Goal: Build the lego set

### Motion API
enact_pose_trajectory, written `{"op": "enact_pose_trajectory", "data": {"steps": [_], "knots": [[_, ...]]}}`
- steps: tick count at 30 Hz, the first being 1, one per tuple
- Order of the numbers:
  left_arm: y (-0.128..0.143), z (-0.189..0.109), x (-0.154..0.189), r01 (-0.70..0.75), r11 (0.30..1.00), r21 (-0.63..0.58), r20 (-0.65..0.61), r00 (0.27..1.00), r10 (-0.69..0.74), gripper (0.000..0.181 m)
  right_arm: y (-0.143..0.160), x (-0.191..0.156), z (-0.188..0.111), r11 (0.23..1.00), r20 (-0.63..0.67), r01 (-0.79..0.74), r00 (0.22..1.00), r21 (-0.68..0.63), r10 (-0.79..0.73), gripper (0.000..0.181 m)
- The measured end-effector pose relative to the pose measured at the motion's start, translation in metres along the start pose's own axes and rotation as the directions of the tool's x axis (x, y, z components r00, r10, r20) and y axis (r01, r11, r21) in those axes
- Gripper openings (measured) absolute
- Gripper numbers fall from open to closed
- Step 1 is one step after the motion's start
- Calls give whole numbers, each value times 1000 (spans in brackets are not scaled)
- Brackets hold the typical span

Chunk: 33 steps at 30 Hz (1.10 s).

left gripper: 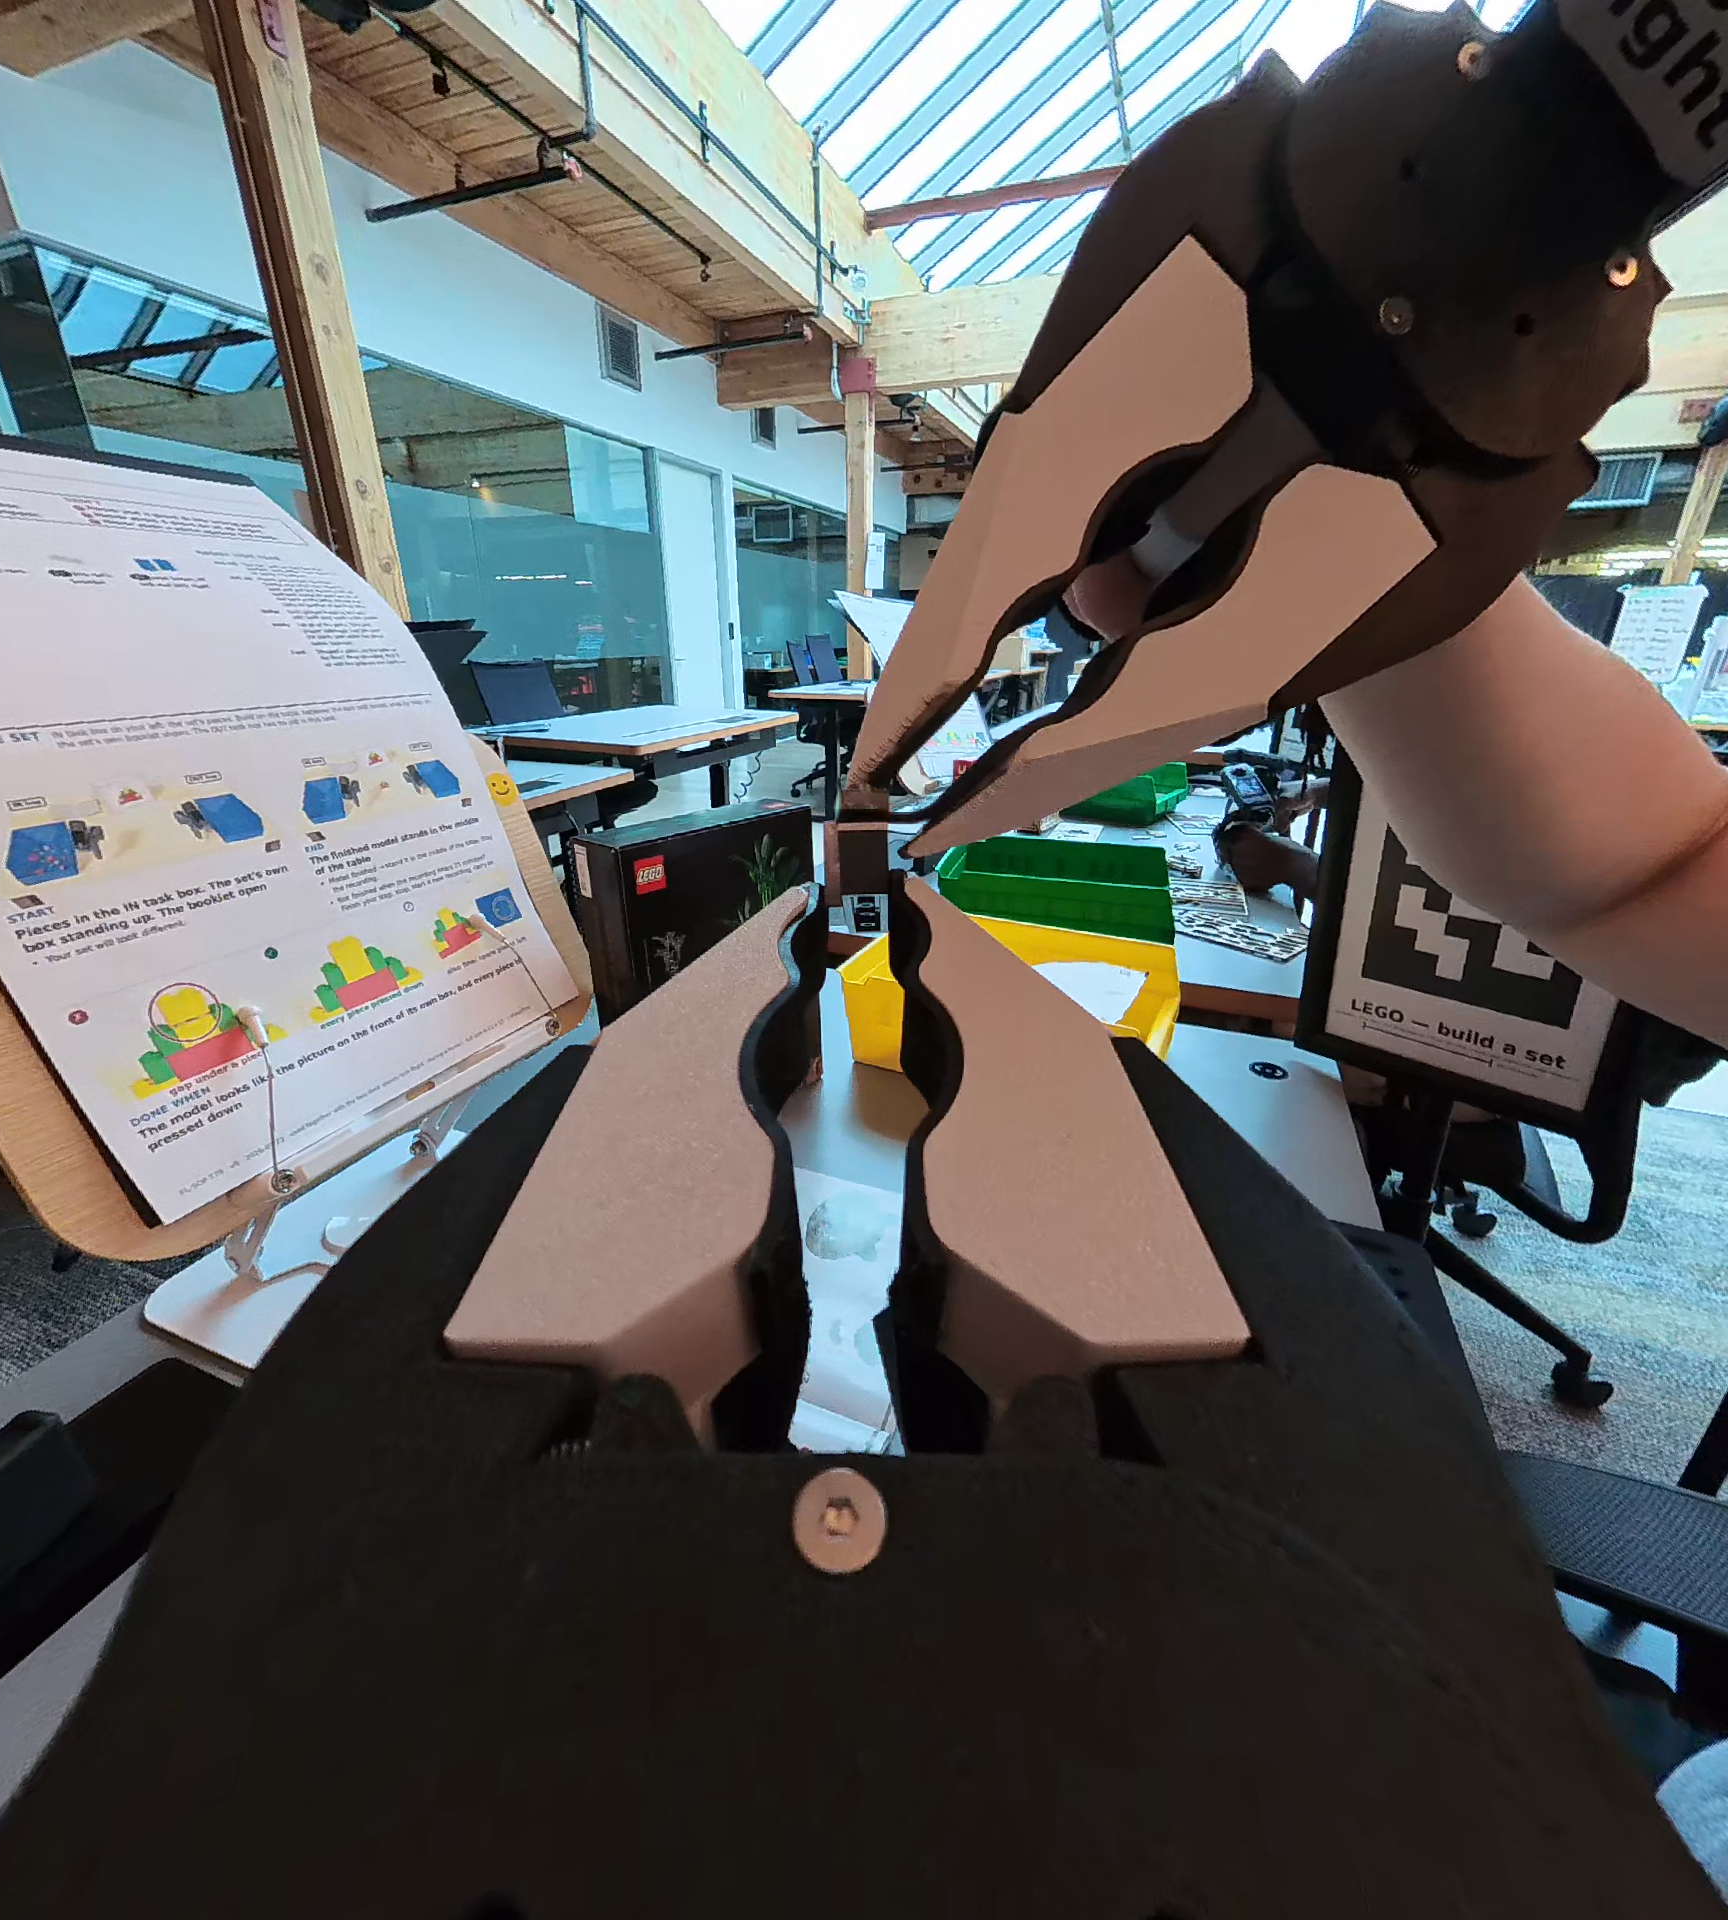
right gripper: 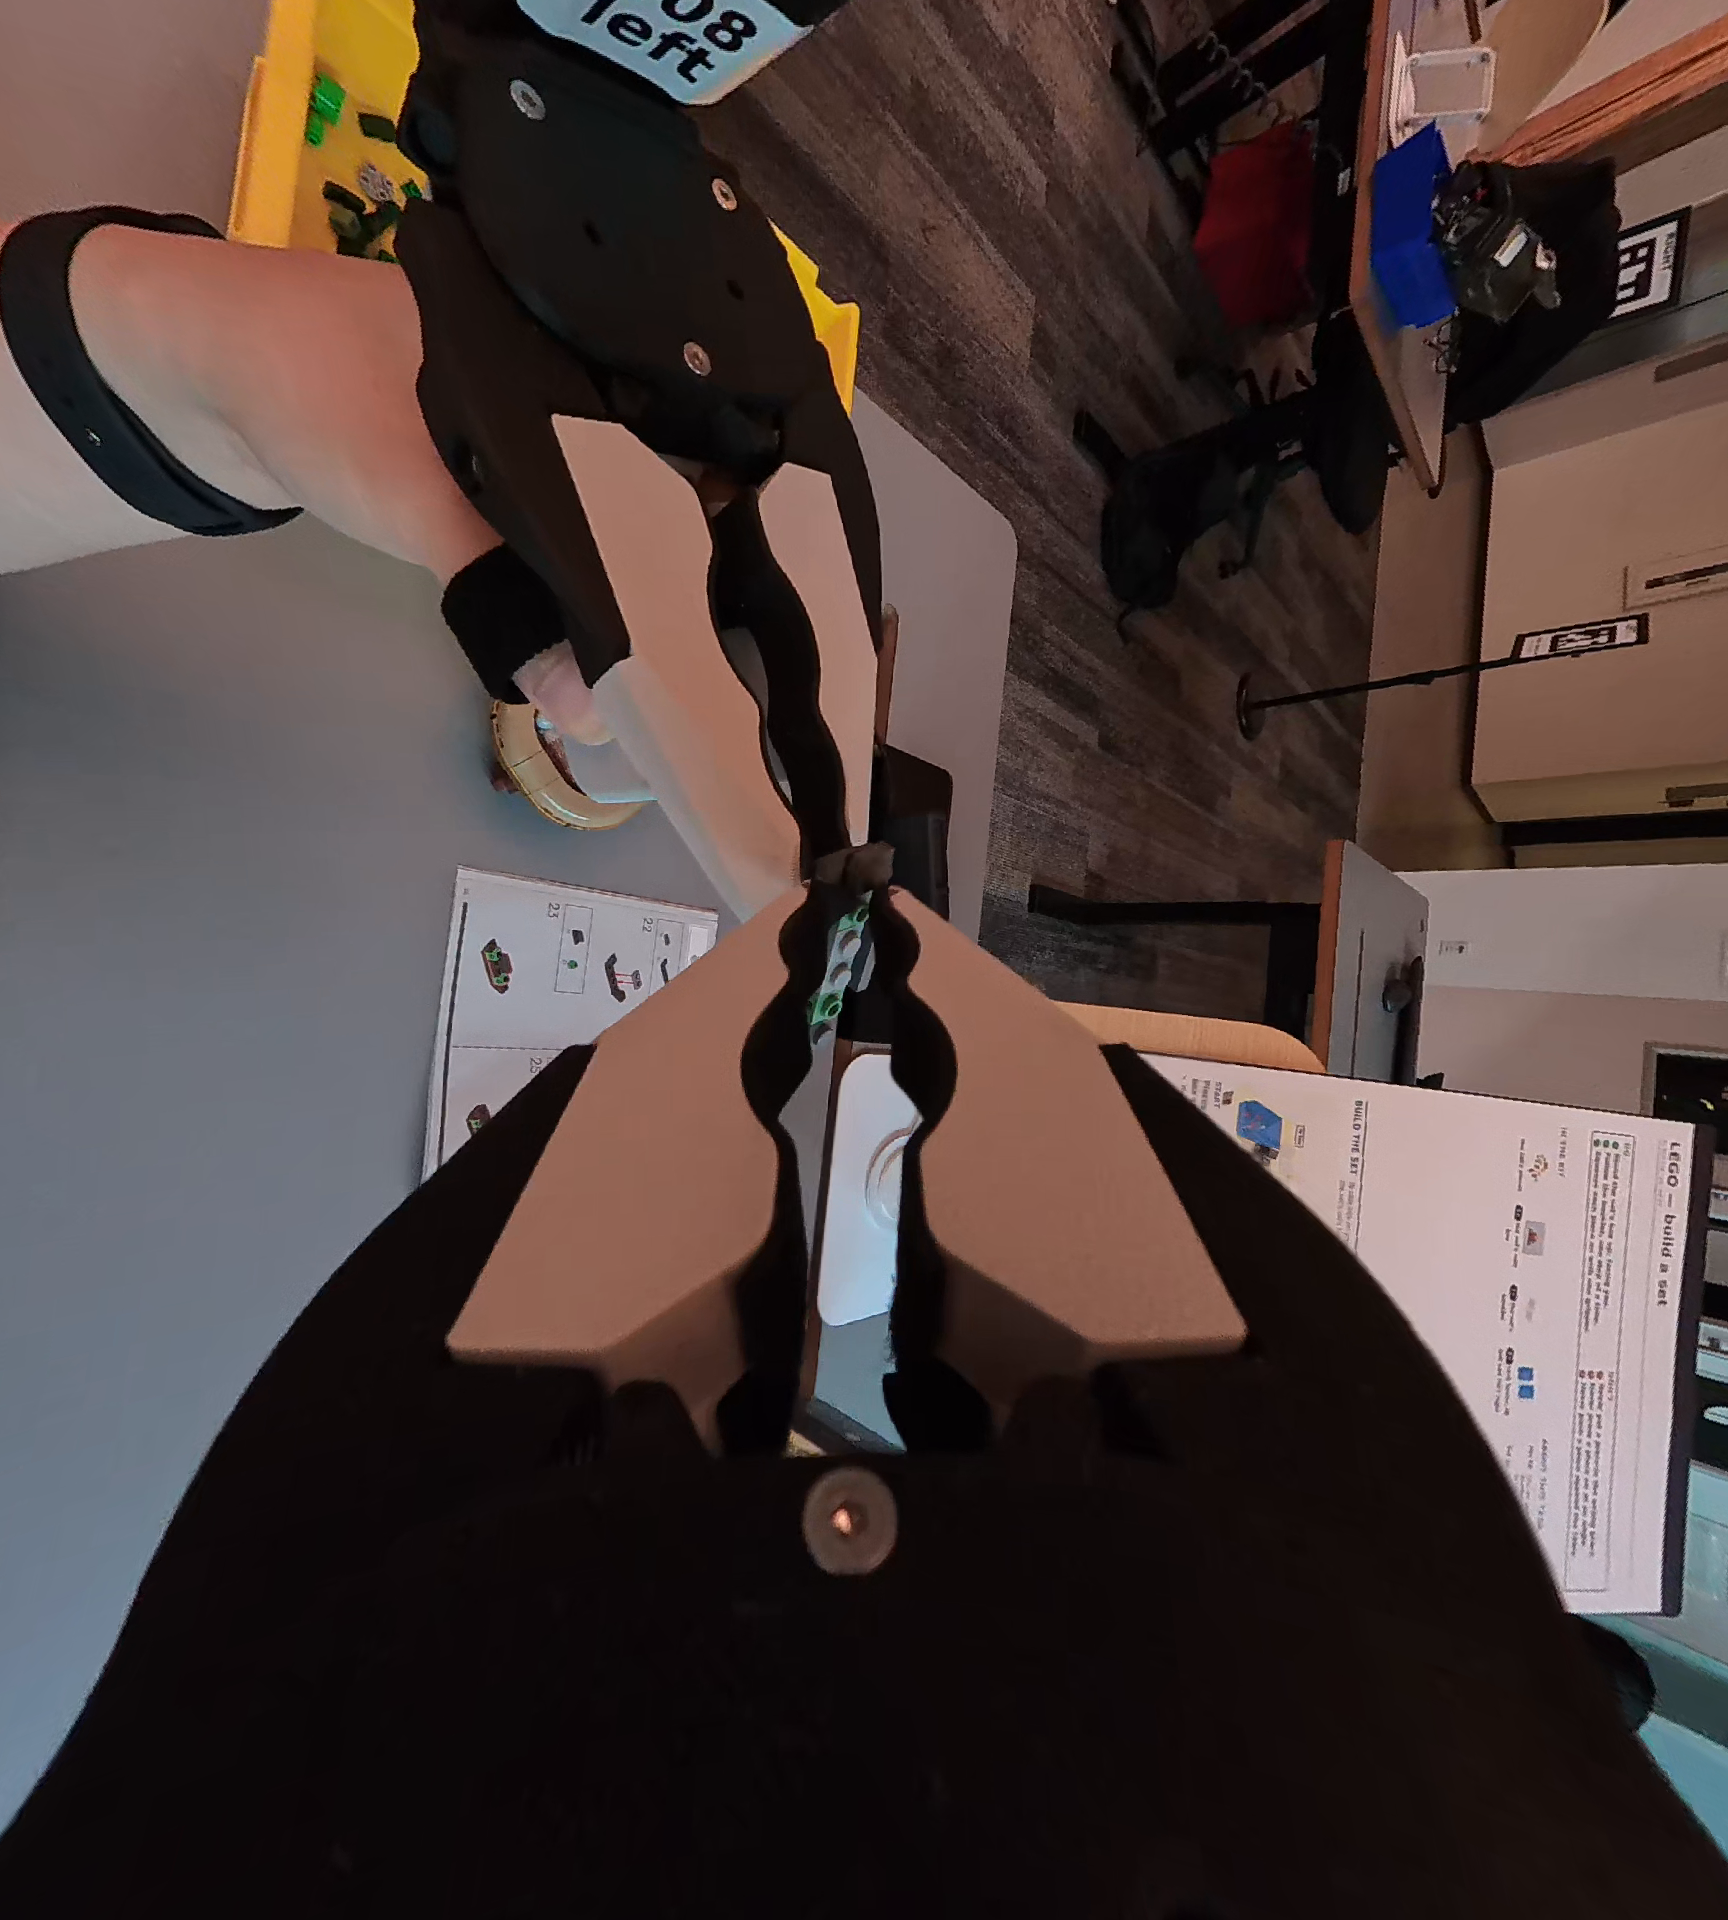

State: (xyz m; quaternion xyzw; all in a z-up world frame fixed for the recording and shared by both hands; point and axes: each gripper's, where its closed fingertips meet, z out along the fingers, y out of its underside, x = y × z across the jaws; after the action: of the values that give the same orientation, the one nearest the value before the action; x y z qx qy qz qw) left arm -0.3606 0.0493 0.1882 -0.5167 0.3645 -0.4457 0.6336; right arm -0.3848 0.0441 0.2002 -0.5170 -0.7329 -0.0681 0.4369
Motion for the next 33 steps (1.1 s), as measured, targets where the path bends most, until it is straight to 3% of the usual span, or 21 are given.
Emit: {"op": "enact_pose_trajectory", "data": {"steps": [33], "knots": [[-4,-1,2,-38,999,3,12,999,38,9,1,-5,-3,996,-42,88,995,-13,-89,11]]}}
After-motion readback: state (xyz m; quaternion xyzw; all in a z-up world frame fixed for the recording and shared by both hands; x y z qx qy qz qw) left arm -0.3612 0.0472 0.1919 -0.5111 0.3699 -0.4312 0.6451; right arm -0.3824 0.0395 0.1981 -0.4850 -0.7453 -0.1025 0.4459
